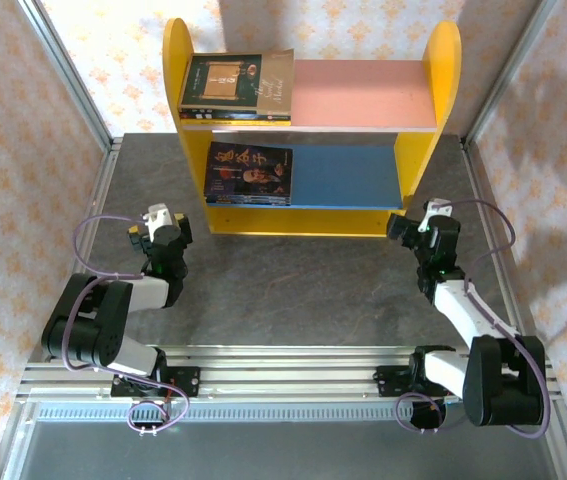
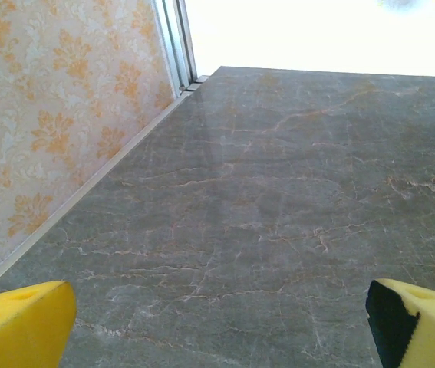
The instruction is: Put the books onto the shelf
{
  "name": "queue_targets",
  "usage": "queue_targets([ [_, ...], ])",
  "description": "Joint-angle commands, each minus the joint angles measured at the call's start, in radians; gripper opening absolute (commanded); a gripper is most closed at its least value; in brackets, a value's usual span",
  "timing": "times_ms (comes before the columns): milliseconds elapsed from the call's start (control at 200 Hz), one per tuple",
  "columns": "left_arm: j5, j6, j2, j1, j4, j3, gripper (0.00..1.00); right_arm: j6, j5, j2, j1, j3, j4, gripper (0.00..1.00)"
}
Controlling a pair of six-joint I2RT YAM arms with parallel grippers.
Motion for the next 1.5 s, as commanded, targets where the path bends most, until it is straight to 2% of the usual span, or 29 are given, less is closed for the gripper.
queue_targets([
  [0,0.026,0.02,0.011,0.015,0.05,0.002,0.99,-0.006,0.024,0.025,-0.012,-0.031,0.149,1.0],
  [250,0.096,0.02,0.024,0.032,-0.01,0.037,1.0,0.0,0.01,0.057,-0.024,-0.058,0.246,1.0],
  [435,0.213,-0.009,0.046,0.085,0.015,0.026,0.99,0.004,-0.016,0.114,-0.035,-0.093,0.35,1.0],
  [521,0.22,-0.003,0.084,0.089,0.113,-0.005,0.99,0.006,-0.039,0.124,-0.043,-0.089,0.348,1.0],
  [591,0.221,-0.013,0.064,0.091,0.051,0.01,1.0,0.003,-0.068,0.123,-0.05,-0.095,0.358,1.0],
  [671,0.222,-0.005,0.08,0.092,0.101,-0.001,1.0,0.001,-0.088,0.122,-0.054,-0.111,0.381,1.0],
  [866,0.221,-0.01,0.072,0.092,0.077,0.004,1.0,0.004,-0.087,0.212,-0.057,-0.157,0.52,1.0],
  [1206,0.221,-0.006,0.074,0.092,0.084,0.002,1.0,-0.024,-0.151,0.351,-0.058,-0.071,0.482,0.99],
  [1246,0.221,-0.007,0.074,0.091,0.084,0.002,1.0,-0.032,-0.151,0.351,-0.058,-0.046,0.428,0.99],
  [1492,0.22,-0.006,0.074,0.091,0.084,0.002,1.0,-0.062,-0.143,0.368,-0.032,-0.017,0.39,0.99],
])
